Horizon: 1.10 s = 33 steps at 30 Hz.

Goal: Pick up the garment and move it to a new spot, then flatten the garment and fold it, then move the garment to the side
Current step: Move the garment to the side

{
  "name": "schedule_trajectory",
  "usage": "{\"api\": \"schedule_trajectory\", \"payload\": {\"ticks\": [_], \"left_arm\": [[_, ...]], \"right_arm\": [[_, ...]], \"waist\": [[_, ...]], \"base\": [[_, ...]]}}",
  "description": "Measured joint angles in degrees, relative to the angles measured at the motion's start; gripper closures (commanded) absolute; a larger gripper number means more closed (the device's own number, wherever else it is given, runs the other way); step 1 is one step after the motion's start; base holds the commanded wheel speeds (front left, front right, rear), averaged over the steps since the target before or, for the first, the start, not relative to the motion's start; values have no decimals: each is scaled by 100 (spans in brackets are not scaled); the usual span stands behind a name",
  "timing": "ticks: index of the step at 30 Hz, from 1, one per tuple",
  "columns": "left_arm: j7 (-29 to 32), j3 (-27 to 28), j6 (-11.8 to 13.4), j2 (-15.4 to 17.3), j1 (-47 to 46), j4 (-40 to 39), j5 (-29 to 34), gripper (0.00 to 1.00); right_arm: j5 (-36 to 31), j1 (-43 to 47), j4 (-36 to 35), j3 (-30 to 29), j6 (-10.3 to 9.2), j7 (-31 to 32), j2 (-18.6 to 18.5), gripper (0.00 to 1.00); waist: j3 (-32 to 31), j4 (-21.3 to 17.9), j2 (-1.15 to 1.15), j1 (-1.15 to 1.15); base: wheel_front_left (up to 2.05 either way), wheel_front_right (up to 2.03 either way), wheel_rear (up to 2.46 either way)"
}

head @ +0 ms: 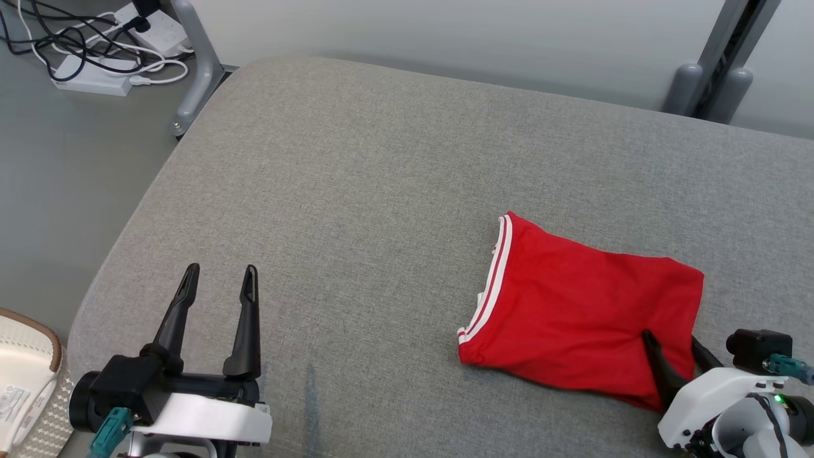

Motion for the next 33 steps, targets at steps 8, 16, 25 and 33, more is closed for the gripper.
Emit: {"api": "schedule_trajectory", "payload": {"ticks": [8,16,25,33], "left_arm": [[-116,27,-15,30,-102,130,-37,0],[-165,76,-23,138,-162,67,-53,0],[-164,111,-24,254,-214,-90,-53,0],[-65,40,-16,328,-399,-256,-4,0]], "right_arm": [[210,-158,102,264,0,-226,-90,100],[163,-152,-442,553,1,-464,-233,100],[10,53,-1194,619,1,-466,-477,100],[-98,85,-1627,712,1,-337,-605,100]], "waist": [[40,-18,0,0],[66,-433,0,0],[163,-1426,0,0],[277,-2606,0,0]], "base": [[0,0,0],[0,0,0],[0,0,0],[0,0,0]]}}
